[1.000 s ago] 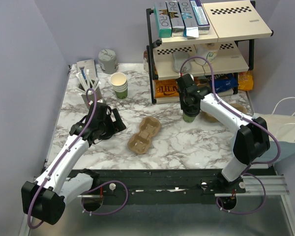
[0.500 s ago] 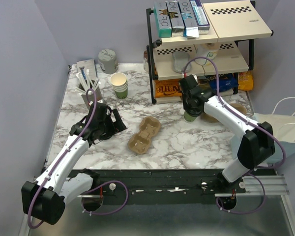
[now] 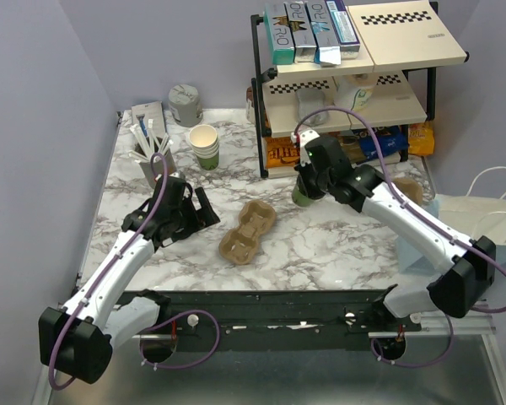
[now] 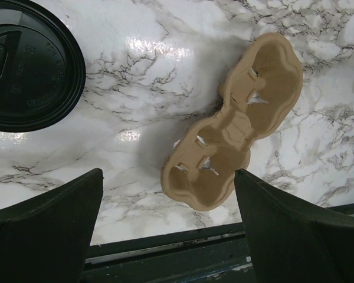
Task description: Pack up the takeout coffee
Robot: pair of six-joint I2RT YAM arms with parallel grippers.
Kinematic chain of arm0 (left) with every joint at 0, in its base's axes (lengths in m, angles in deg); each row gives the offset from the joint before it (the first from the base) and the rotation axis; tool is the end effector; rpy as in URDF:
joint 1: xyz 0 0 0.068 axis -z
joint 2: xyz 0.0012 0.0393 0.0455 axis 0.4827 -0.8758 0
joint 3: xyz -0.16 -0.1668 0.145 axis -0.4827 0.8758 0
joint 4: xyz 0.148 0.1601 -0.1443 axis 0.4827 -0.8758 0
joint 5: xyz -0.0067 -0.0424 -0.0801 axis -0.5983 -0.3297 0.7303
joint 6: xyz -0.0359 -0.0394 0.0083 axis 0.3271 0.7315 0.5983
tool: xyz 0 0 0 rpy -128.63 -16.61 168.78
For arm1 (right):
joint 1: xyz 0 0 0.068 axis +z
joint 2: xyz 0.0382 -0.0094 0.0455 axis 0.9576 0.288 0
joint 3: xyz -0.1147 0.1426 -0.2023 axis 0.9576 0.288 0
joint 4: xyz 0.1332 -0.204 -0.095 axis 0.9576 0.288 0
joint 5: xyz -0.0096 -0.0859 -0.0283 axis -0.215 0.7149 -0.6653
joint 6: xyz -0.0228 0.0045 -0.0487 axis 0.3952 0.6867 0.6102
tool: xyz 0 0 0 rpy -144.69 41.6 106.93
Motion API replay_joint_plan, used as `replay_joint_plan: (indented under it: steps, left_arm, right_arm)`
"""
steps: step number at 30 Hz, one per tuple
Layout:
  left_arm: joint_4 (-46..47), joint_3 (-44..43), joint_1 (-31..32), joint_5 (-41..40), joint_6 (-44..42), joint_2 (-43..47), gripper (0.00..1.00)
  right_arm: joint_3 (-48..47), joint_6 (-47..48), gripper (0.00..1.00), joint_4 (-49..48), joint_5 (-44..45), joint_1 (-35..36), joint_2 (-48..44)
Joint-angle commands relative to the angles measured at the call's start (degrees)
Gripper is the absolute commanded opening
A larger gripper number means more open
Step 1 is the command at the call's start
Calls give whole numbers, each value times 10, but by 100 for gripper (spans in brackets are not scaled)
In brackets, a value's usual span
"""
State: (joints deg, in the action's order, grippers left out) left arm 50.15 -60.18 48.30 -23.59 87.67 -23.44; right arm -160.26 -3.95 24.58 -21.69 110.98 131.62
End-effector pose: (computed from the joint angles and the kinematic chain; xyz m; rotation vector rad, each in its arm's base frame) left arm 0.1853 -0.0690 0.2586 -0.4723 2.4858 -0.5760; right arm 0.2503 0.1830 0.3275 -0.5653 2.2481 0.0900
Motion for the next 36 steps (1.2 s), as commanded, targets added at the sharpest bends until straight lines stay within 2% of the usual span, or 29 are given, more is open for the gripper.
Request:
replay_joint_plan:
  steps: [1, 4, 8, 11, 16, 29, 32, 35, 36]
  left_arm:
    - [15, 12, -6, 20, 5, -1, 99]
    - [17, 16, -6, 24, 8, 2, 99]
    - [17, 20, -7, 24, 14, 9, 99]
    - [15, 22, -7, 25, 16, 14, 99]
    - [4, 20, -7, 25, 18, 23, 99]
    - [-4, 36, -7, 46, 12, 12, 99]
    - [-7, 33, -7, 44, 10, 9, 99]
    - [-8, 33, -7, 40, 8, 9, 99]
    - [-9, 33, -7, 40, 8, 8, 99]
  right_arm:
    - [12, 92, 11, -36, -71, 47, -34]
    - [5, 83, 11, -34, -57, 56, -32]
    - [1, 69, 10, -23, 35, 56, -5]
    - [-5, 51, 11, -3, 66, 55, 26]
    - [-5, 39, 11, -3, 62, 45, 72]
    - [-9, 15, 14, -21, 53, 18, 114]
    - [-9, 8, 17, -20, 57, 16, 121]
    - [-10, -2, 24, -21, 61, 14, 124]
    - [-11, -4, 30, -18, 61, 14, 123]
